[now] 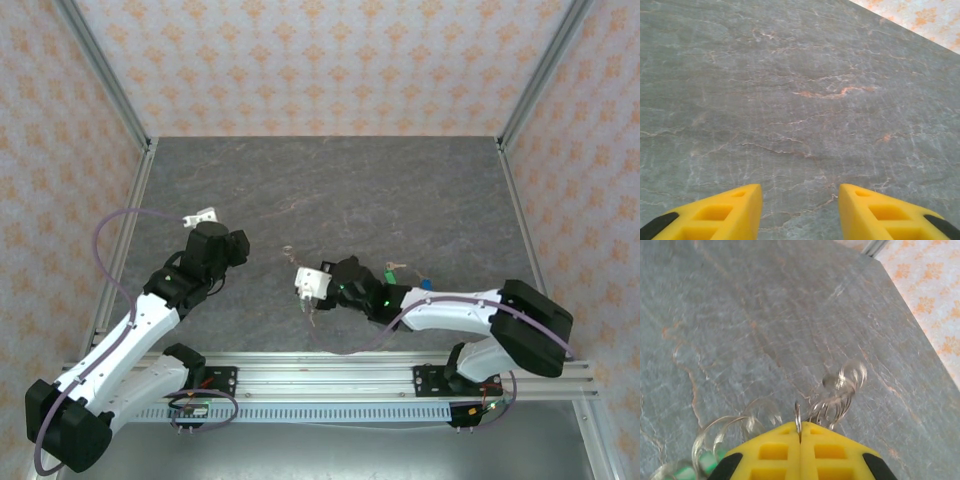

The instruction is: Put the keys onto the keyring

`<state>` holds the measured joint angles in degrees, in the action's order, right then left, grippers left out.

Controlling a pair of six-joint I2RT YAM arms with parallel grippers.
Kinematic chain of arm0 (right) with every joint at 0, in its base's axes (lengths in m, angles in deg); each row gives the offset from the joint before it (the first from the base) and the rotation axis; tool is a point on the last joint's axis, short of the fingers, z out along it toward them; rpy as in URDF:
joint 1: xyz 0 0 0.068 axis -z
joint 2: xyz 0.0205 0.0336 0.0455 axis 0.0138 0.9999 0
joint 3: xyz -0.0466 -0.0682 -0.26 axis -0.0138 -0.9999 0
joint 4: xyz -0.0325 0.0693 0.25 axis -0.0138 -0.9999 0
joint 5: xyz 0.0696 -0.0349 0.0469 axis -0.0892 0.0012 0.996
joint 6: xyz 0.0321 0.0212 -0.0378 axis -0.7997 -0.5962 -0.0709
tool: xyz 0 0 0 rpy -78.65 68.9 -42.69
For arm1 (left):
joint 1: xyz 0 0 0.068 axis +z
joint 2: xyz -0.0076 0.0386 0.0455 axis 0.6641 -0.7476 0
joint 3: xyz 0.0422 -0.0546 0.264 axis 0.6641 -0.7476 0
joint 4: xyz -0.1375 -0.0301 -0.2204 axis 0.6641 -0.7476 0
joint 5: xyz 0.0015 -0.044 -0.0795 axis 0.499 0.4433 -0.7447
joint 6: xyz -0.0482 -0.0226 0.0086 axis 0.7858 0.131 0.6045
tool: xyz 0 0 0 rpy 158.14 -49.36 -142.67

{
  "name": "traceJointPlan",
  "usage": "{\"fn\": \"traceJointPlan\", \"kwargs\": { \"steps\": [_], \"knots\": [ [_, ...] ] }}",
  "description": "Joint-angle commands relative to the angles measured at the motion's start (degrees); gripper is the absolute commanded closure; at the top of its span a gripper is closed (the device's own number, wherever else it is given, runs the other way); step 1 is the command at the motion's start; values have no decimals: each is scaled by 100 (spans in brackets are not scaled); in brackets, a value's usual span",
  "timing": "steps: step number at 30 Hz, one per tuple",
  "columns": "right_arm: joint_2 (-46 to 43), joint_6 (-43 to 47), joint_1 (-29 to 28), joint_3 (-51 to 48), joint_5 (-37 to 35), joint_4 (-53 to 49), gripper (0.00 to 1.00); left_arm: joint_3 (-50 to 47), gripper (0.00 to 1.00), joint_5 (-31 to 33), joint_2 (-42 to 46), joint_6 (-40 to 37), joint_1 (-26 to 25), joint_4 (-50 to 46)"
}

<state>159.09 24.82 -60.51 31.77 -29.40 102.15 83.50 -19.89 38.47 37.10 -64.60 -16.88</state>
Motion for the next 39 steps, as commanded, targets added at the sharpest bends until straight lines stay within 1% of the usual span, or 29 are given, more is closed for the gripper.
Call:
{"fn": "traceJointPlan", "kwargs": {
  "steps": [1,5,8,12,16,19,21,23,24,25,29,31,33,36,38,39],
  "knots": [
    [-302,-1088,420,-78,1091,446,100,101,58,-469,68,-278,12,437],
    [-426,-1710,1076,-79,2280,478,100,190,62,-1277,-90,-658,15,690],
    [-429,-1921,1299,-190,2668,735,100,301,65,-1836,-284,-887,17,775],
    [-470,-1604,1323,-417,2563,998,100,444,66,-2467,-540,-1126,13,844],
    [-551,-1160,1322,-548,2255,1001,100,569,65,-2681,-688,-1316,13,872],
    [-650,-1078,1334,-615,2288,1039,100,617,64,-2956,-745,-1544,4,1007],
    [-706,-1361,1498,-551,2722,966,100,618,61,-3275,-800,-1736,0,1160],
    [-723,-1584,1680,-527,3263,1013,100,576,58,-3799,-885,-2017,-4,1397],
    [-724,-1635,1740,-527,3492,1042,100,548,54,-4032,-915,-2137,-17,1513],
    [-708,-1746,1813,-527,3698,1093,100,500,49,-4197,-955,-2232,-39,1631],
    [-508,-2368,2203,-561,4519,1577,100,316,46,-4596,-999,-2724,-96,2010],
    [-401,-2407,2369,-558,4818,1641,100,159,46,-4743,-926,-2905,-113,2308],
    [-323,-2367,2478,-536,5034,1617,100,-28,47,-4865,-825,-3246,-173,2510],
    [-275,-2232,2583,-472,5225,1529,100,-274,54,-5100,-676,-4014,-275,2538],
    [-282,-1788,2606,-367,5314,1094,100,-370,57,-5224,-628,-4382,-325,2466],
    [-276,-1457,2606,-263,5359,712,100,-373,58,-5216,-643,-4579,-361,2350]
  ]
}}
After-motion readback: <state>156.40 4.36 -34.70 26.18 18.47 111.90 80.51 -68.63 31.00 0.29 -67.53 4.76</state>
